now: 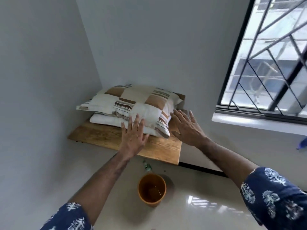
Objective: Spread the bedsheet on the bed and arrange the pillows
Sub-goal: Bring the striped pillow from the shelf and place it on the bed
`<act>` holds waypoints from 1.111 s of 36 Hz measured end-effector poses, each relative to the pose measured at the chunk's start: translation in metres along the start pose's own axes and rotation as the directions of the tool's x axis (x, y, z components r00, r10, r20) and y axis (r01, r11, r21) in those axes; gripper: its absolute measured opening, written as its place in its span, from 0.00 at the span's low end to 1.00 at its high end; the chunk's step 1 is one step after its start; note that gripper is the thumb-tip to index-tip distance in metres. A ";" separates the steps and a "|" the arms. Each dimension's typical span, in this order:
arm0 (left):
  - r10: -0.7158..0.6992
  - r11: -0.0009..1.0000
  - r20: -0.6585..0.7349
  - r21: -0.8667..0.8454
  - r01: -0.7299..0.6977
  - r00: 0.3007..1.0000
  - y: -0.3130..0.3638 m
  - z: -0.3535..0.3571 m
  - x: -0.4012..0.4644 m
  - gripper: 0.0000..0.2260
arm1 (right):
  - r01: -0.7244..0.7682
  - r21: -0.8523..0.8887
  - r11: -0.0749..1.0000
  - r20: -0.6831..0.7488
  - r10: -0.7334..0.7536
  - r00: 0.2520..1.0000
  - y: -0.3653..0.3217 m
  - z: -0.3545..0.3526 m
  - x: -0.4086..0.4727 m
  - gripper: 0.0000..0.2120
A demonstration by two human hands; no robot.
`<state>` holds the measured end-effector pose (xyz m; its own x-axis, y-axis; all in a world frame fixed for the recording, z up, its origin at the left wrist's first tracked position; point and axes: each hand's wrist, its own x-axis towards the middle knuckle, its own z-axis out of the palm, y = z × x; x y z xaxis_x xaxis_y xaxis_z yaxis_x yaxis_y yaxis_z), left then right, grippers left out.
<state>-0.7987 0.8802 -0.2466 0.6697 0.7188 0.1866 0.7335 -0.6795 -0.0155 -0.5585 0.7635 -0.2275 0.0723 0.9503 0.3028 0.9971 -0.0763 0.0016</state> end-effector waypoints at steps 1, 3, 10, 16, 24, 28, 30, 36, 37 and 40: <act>-0.004 1.000 0.001 0.002 0.004 1.000 -0.005 0.005 0.012 0.34 | 0.009 -0.005 1.000 -0.003 -0.009 1.000 0.005 0.006 0.016 0.38; -0.008 1.000 -0.001 0.002 0.008 1.000 -0.016 0.013 0.038 0.33 | 0.021 -0.013 1.000 0.009 -0.020 1.000 0.014 0.019 0.046 0.38; -0.030 0.999 0.001 0.032 0.030 1.000 -0.062 0.033 0.132 0.33 | 0.042 -0.073 0.996 0.092 -0.035 0.995 0.054 0.053 0.150 0.38; -0.047 0.998 0.027 0.052 0.046 0.999 -0.088 0.050 0.193 0.33 | 0.021 0.004 1.000 0.074 -0.021 0.997 0.078 0.069 0.220 0.36; -0.170 0.985 0.048 -0.017 0.171 0.984 -0.108 0.089 0.236 0.37 | 0.102 0.045 0.994 0.155 -0.108 0.982 0.110 0.116 0.310 0.35; -0.231 0.971 0.083 -0.037 0.235 0.969 -0.108 0.117 0.237 0.35 | 0.135 0.130 0.982 0.174 -0.157 0.972 0.121 0.135 0.355 0.34; -0.255 0.966 0.097 -0.020 0.258 0.962 -0.107 0.125 0.237 0.35 | 0.127 0.183 0.975 0.201 -0.164 0.966 0.127 0.142 0.377 0.39; -0.298 0.954 0.147 0.024 0.298 0.943 -0.103 0.146 0.223 0.32 | 0.101 0.360 0.927 0.275 -0.209 0.938 0.140 0.161 0.430 0.52; -0.306 0.952 0.157 0.029 0.306 0.939 -0.100 0.149 0.219 0.32 | 0.101 0.403 0.910 0.286 -0.230 0.930 0.140 0.165 0.438 0.51; -0.346 0.937 0.176 0.009 0.350 0.922 -0.095 0.156 0.207 0.32 | 0.096 0.543 0.834 0.315 -0.309 0.898 0.136 0.180 0.461 0.50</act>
<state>-0.7115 1.1161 -0.3599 0.3841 0.9233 0.0044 0.9224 -0.3839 0.0421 -0.3851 1.2458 -0.2592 -0.2351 0.9716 -0.0286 0.8518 0.1918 -0.4874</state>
